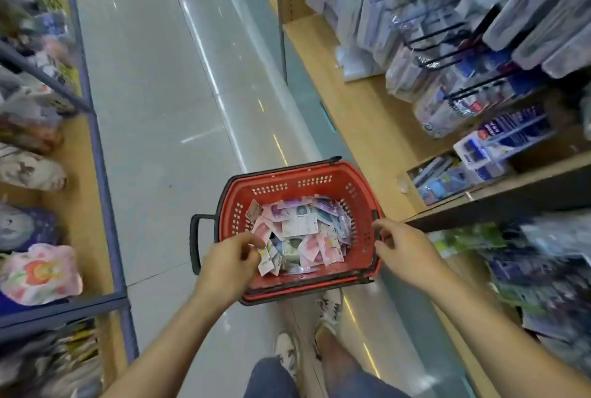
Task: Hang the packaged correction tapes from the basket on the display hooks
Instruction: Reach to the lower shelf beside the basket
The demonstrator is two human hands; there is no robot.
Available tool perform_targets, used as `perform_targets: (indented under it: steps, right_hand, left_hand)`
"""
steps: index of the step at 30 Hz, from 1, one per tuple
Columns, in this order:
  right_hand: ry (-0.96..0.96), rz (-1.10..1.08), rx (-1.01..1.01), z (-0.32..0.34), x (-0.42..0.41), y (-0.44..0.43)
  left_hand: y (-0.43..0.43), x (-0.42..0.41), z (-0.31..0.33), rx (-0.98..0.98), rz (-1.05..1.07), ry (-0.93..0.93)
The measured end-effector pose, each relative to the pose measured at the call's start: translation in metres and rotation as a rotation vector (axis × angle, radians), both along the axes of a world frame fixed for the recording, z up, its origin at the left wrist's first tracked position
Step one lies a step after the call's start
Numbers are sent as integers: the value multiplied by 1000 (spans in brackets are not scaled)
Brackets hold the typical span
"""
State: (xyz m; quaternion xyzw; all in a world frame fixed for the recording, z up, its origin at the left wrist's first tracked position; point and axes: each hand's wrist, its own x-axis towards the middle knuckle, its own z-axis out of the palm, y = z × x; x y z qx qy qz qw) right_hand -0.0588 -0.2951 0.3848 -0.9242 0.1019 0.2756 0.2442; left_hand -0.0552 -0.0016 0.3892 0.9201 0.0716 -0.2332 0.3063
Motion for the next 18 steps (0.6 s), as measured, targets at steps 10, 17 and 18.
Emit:
perform_targets:
  steps: [10, 17, 18]
  right_hand:
    - [209, -70, -188, -300, 67, 20]
    - [196, 84, -450, -458, 102, 21]
    - [209, 110, -477, -471, 105, 23]
  left_hand:
    - [-14, 57, -292, 28, -62, 198]
    - [-84, 99, -438, 49, -437, -17]
    - [-95, 106, -450, 58, -487, -49]
